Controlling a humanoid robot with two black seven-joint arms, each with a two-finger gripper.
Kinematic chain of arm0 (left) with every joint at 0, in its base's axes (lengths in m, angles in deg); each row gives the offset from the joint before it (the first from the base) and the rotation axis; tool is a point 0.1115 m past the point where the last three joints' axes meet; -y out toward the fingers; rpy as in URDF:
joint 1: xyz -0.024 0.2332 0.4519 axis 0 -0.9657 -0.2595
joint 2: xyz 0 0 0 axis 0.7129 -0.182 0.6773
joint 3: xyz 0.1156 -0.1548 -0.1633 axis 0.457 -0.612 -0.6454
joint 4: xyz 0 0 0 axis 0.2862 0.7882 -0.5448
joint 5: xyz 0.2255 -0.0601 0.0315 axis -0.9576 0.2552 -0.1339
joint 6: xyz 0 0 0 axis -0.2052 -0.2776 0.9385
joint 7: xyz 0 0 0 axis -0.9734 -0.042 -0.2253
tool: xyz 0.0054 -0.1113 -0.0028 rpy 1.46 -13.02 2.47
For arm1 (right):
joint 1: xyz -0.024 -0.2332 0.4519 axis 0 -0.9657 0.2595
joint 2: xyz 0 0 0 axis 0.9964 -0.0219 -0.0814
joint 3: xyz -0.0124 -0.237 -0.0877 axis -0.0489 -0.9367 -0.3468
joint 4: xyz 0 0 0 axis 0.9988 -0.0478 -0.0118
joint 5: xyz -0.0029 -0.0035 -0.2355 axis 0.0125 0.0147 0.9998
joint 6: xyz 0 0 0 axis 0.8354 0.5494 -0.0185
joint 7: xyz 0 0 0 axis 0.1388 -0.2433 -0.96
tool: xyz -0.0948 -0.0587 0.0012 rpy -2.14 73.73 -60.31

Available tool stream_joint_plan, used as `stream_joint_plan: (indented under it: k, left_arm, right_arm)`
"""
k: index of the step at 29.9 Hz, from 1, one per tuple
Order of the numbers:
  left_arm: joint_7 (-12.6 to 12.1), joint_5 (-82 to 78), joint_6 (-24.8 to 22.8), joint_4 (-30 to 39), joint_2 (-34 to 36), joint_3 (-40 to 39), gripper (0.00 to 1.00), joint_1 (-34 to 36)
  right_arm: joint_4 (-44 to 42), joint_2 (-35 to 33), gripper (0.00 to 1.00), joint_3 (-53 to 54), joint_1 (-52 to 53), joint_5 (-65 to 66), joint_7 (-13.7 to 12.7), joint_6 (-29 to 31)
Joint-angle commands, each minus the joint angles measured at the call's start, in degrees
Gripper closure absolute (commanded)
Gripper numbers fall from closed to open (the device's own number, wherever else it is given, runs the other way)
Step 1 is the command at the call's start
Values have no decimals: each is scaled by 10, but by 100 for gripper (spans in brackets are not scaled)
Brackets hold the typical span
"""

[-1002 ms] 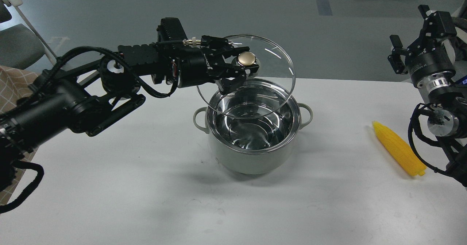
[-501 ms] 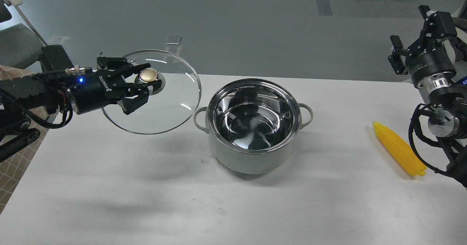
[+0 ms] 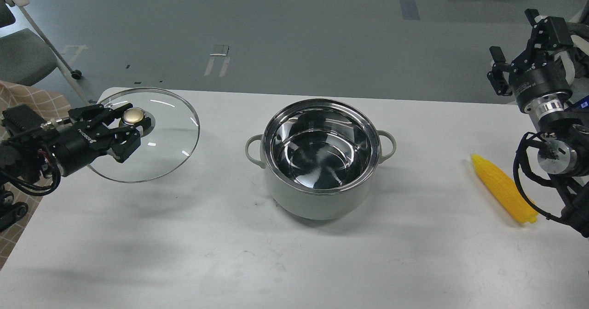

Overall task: Open pot and put corn in
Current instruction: 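Lift the glass lid off the pot and carry it toward the left arm, then lower the glass lid onto the table beside the pot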

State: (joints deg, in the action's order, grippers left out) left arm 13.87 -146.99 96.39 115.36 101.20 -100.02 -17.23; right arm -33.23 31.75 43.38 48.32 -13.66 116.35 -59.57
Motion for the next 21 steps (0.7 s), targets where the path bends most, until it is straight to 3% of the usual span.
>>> stream_joint_plan:
  k: [1, 15, 21]
  left_arm:
    - [0, 0, 17, -61, -48, 1, 100, -1]
    - [0, 3, 19, -169, -132, 0, 96, 6]
    - [0, 11, 19, -177, -143, 0, 84, 6]
  right_arm:
    - [1, -1, 0, 0, -2, 0, 0, 0]
    - [8, -3, 0, 0, -9, 0, 0, 0]
    - [8, -3, 0, 1, -9, 0, 0, 0]
